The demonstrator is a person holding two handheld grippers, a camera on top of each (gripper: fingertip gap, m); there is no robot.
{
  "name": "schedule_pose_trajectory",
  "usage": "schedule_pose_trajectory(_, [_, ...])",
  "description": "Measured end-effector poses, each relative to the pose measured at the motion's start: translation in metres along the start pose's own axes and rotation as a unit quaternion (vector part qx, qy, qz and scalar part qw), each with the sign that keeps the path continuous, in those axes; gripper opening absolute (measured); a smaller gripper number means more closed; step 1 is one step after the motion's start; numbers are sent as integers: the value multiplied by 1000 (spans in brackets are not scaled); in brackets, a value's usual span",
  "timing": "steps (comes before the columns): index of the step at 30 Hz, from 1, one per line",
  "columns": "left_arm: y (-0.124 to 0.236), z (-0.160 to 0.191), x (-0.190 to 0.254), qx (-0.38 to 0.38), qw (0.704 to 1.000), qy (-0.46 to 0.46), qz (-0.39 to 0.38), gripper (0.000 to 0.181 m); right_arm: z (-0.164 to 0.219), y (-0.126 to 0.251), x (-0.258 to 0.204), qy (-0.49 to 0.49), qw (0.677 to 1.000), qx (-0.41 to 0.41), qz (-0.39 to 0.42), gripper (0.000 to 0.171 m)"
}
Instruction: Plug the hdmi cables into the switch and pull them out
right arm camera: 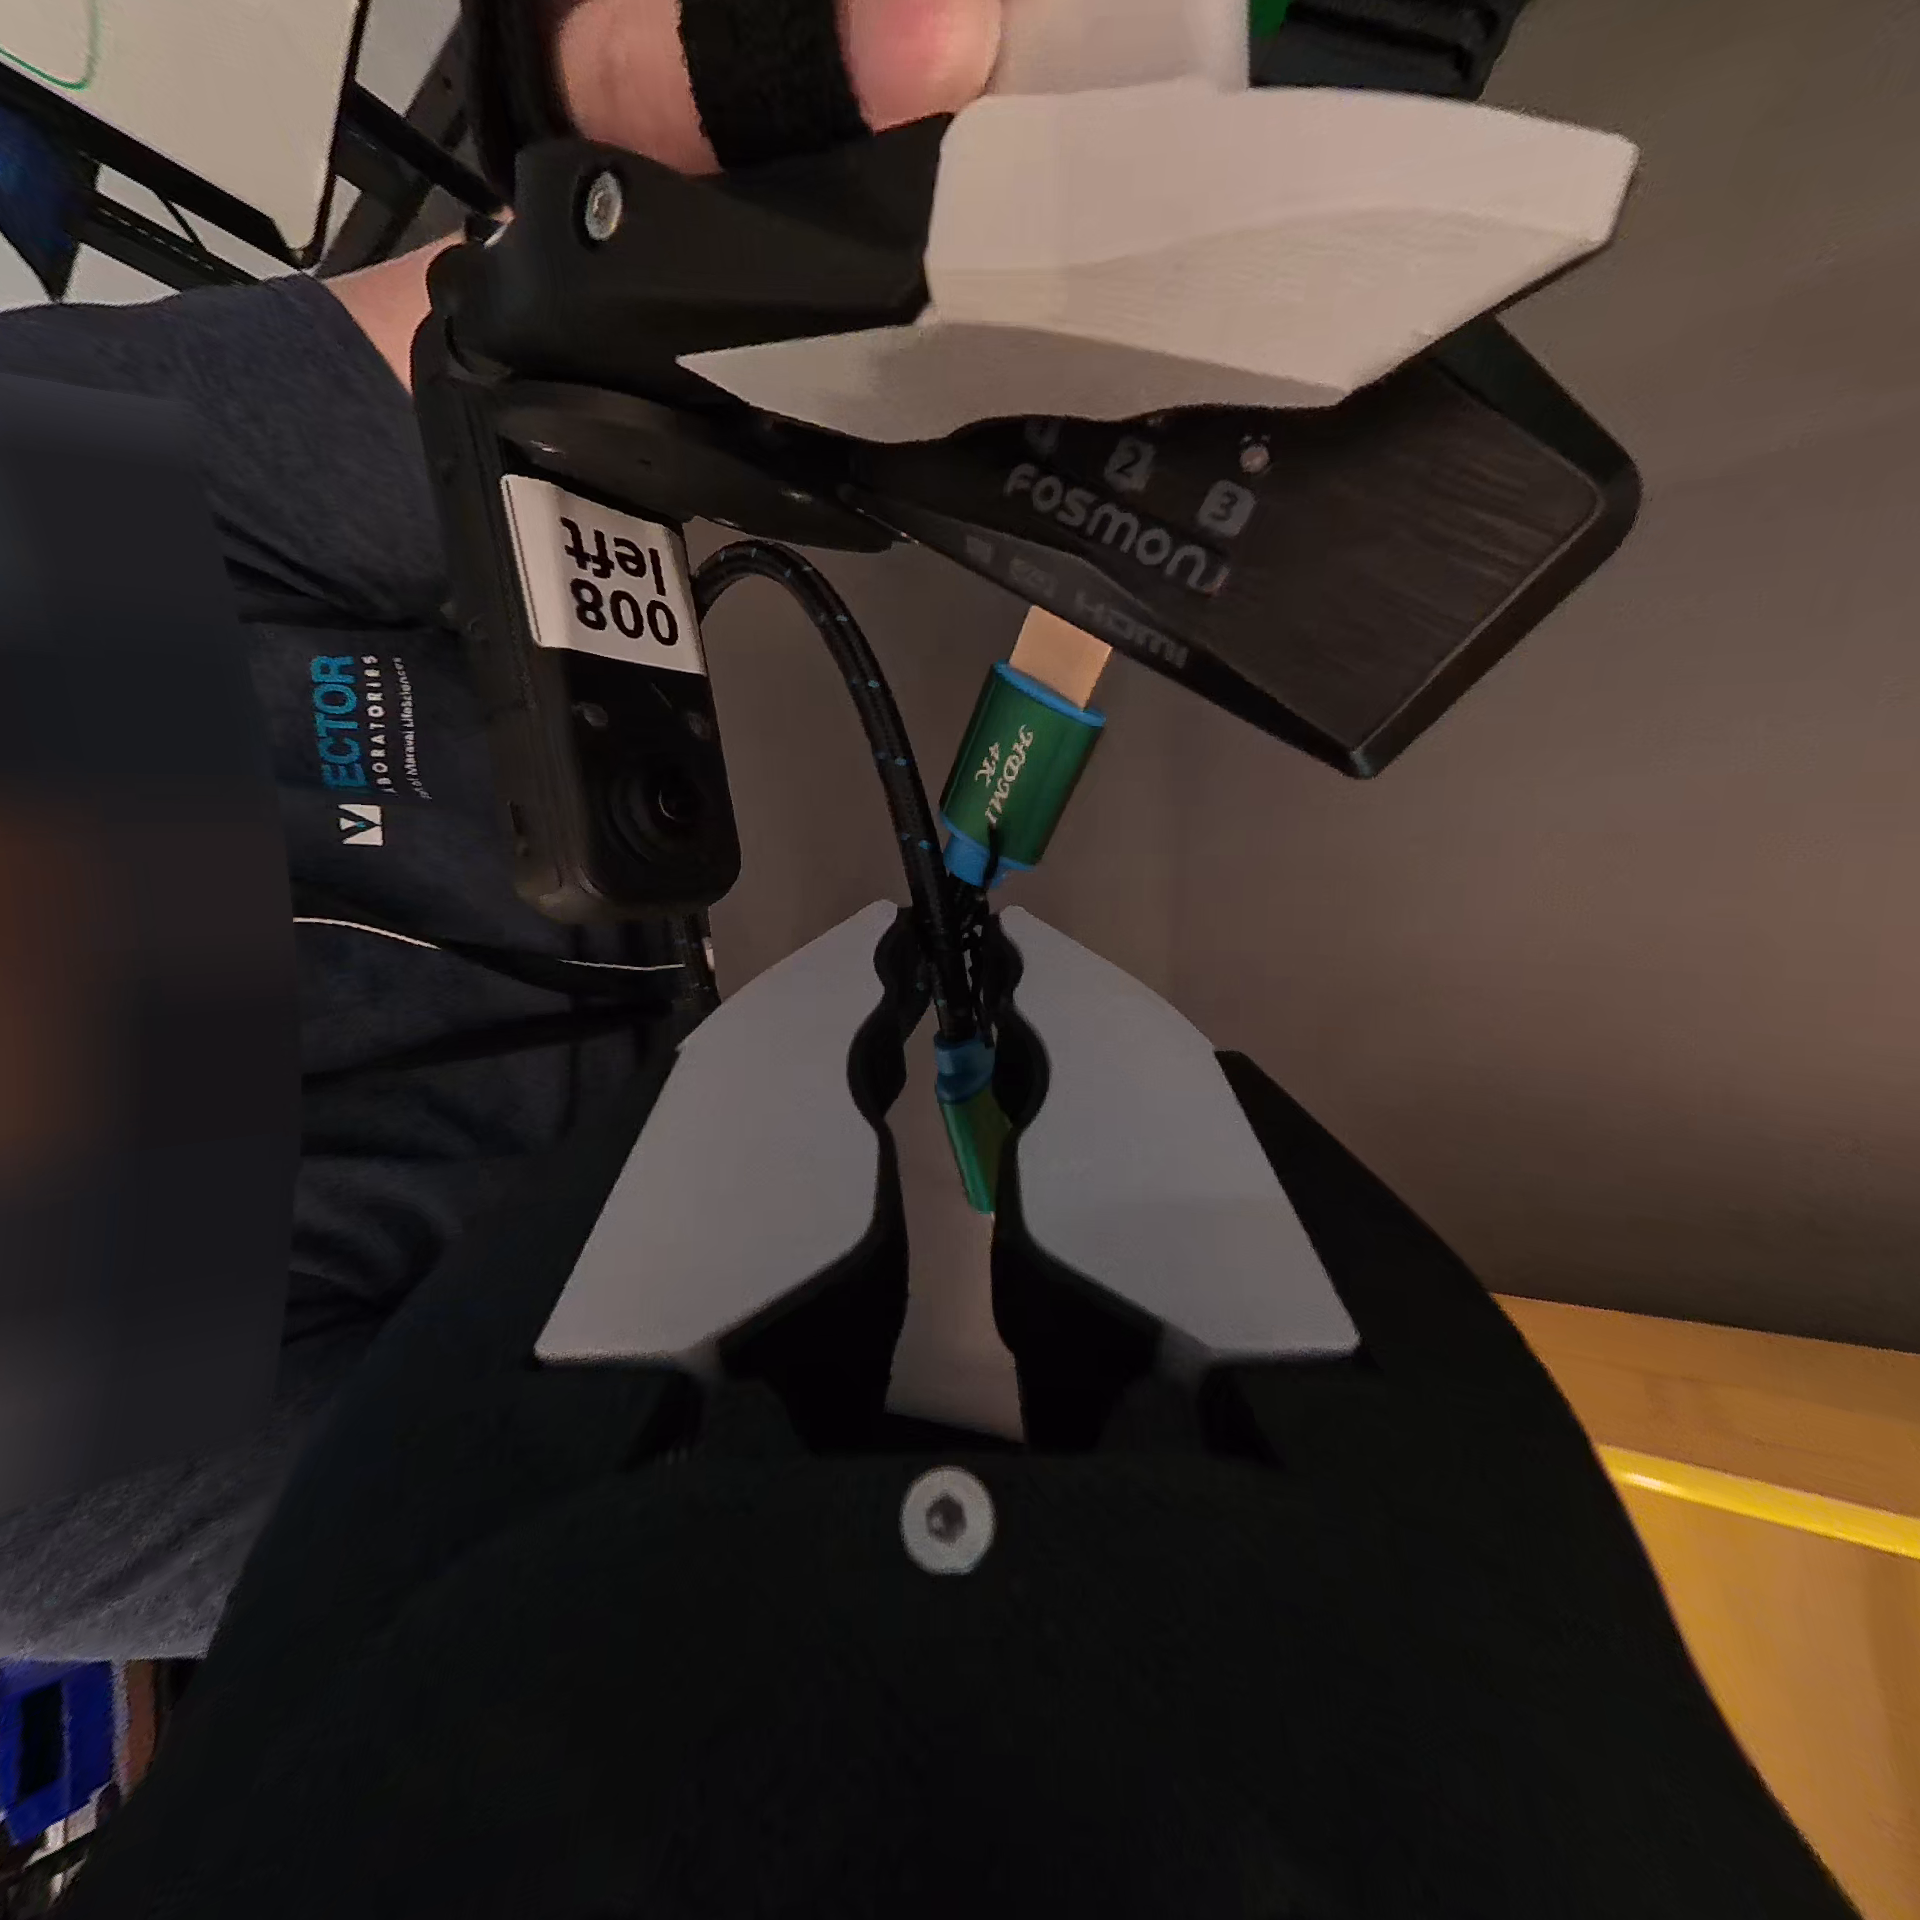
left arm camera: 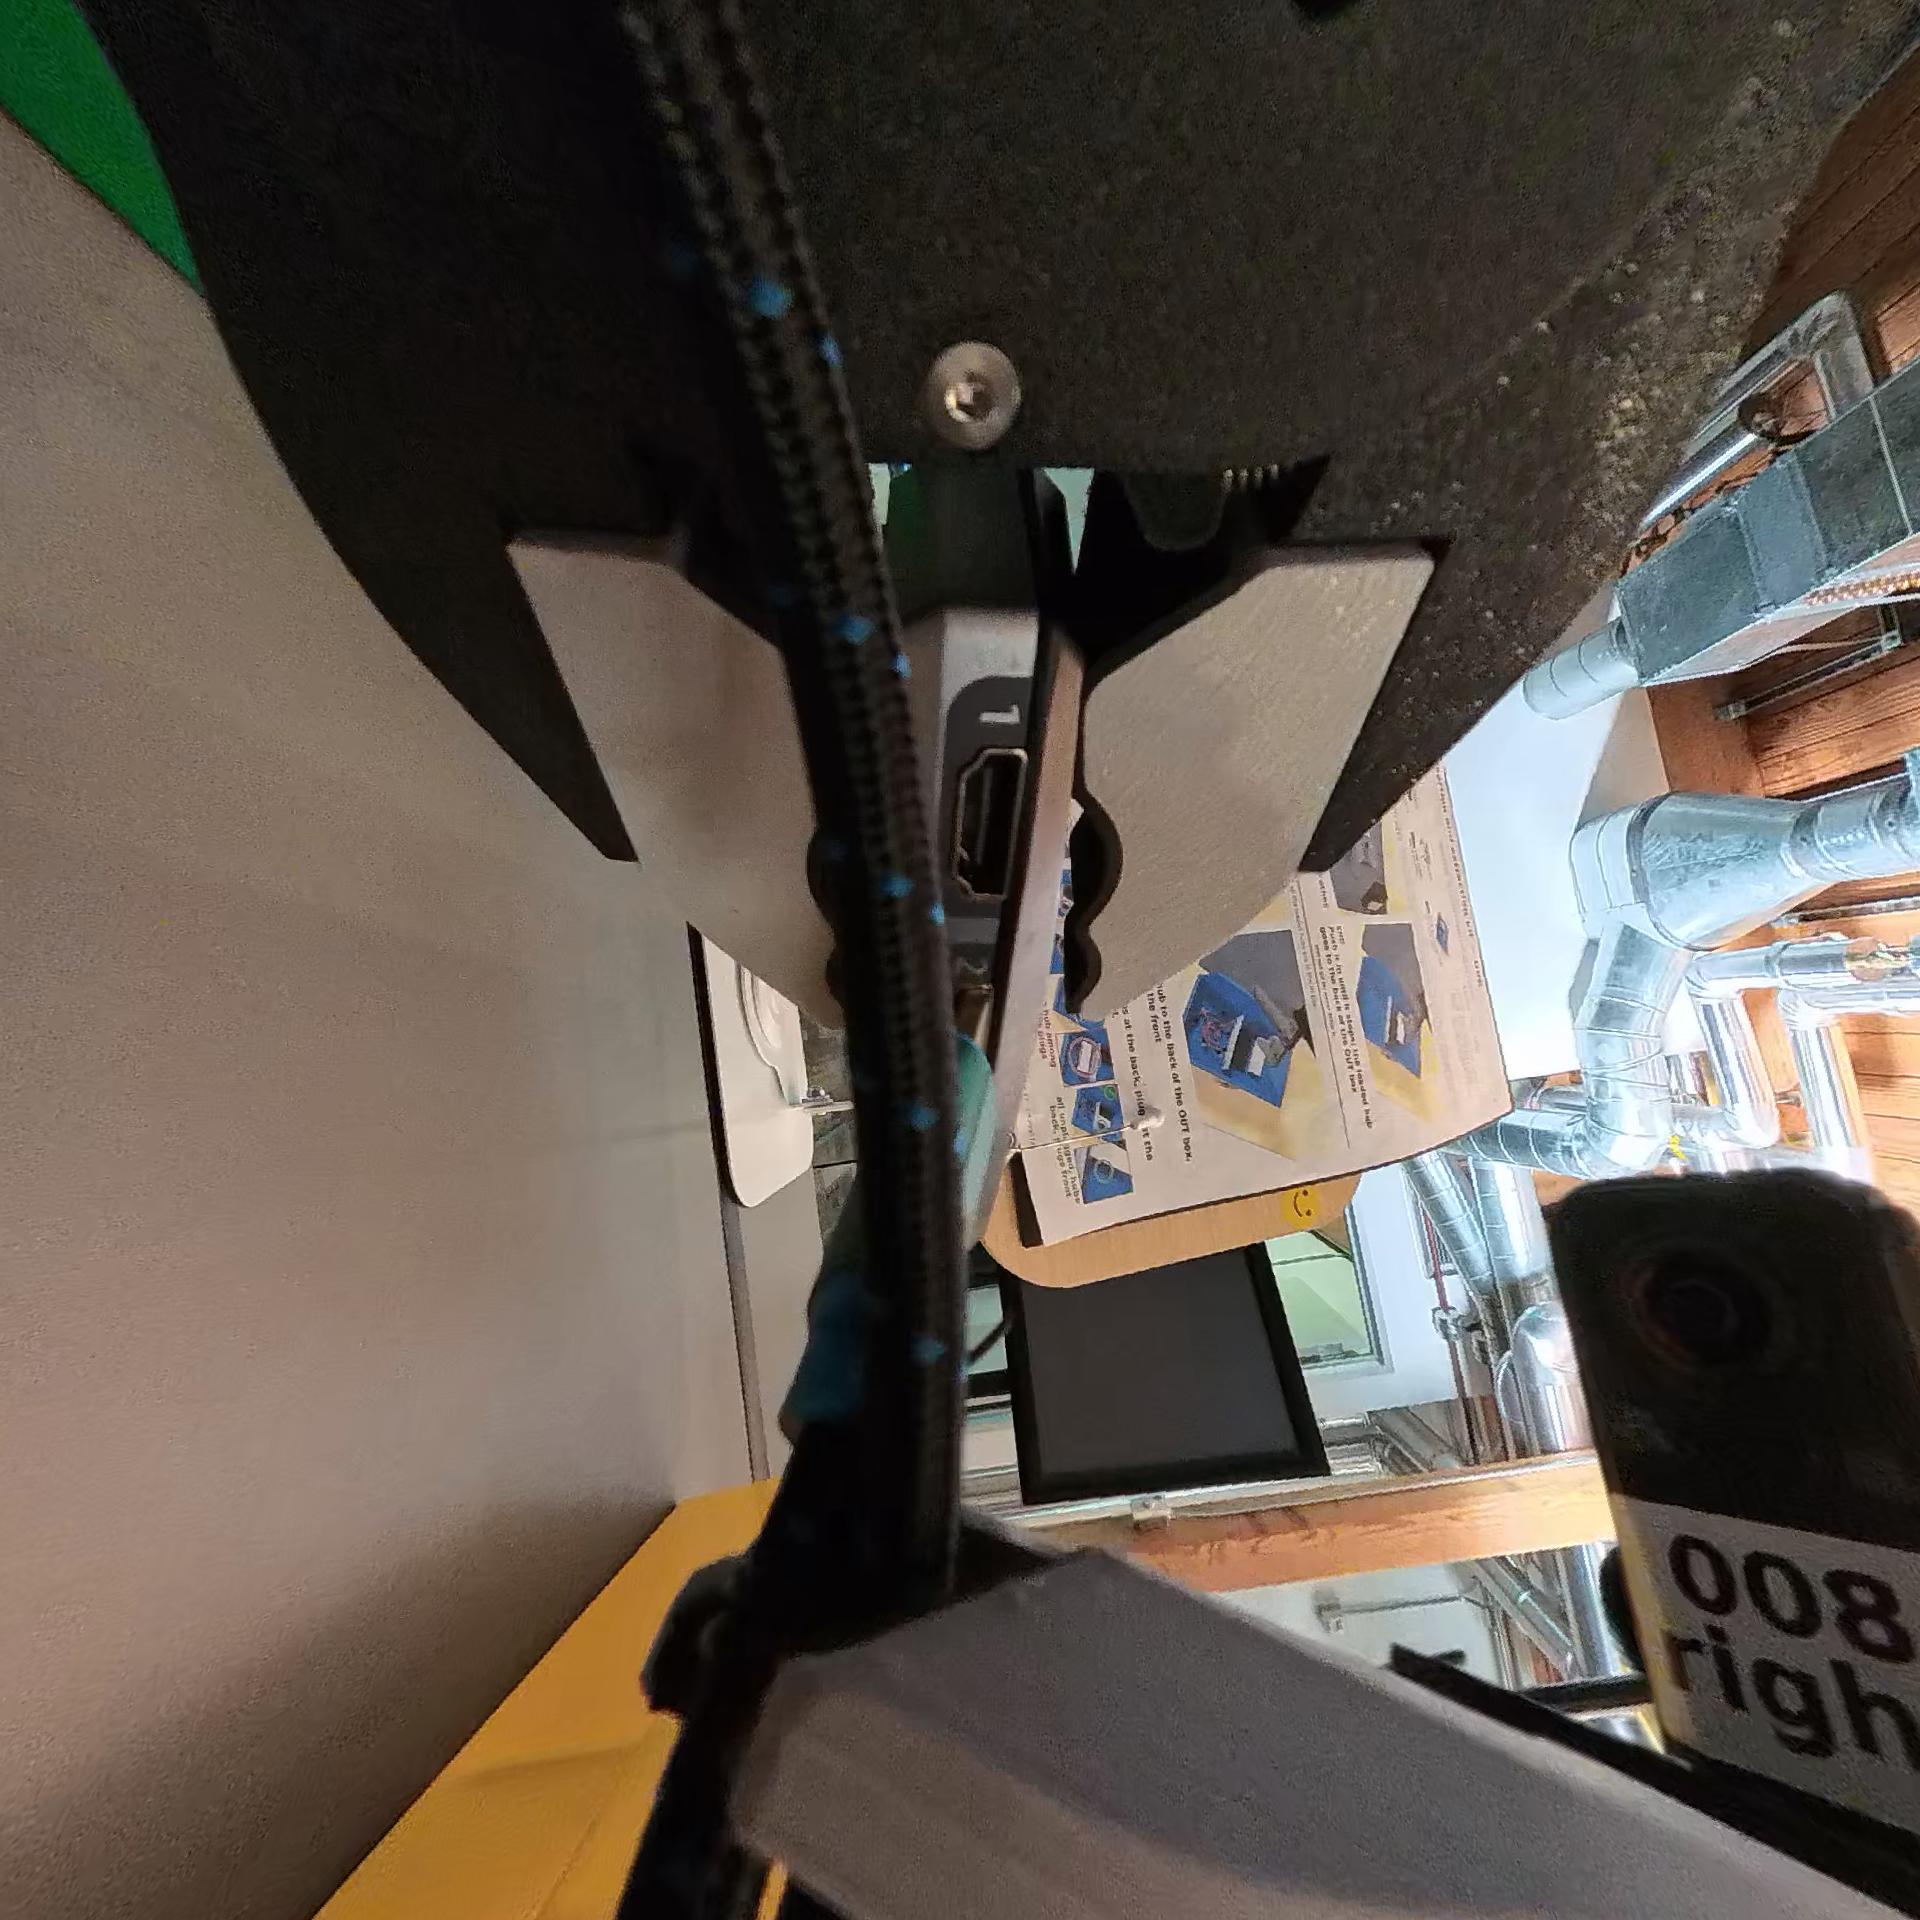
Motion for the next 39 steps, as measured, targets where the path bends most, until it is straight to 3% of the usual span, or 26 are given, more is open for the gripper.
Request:
schedule_pose_trajectory(9, [2,5,-10,-6,999,27,-19,36,0,1,1,-7,999,11,-51,12])
schedule_pose_trajectory(21, [5,7,-10,3,1000,17,-13,37,-1,14,3,6,1000,28,-4,13])
schedule_pose_trajectory(39, [4,4,-5,8,1000,0,-9,36,6,17,12,-16,999,29,-21,13])
Point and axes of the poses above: each gripper's, where its closed fingertips meet, y back along the fingers, z out of its underside, x = y × z across the jaws, the point moved 2 cm from there along y, back along the fingers, and after that the axes turned 1 degree about z, right-handed, at the moved point
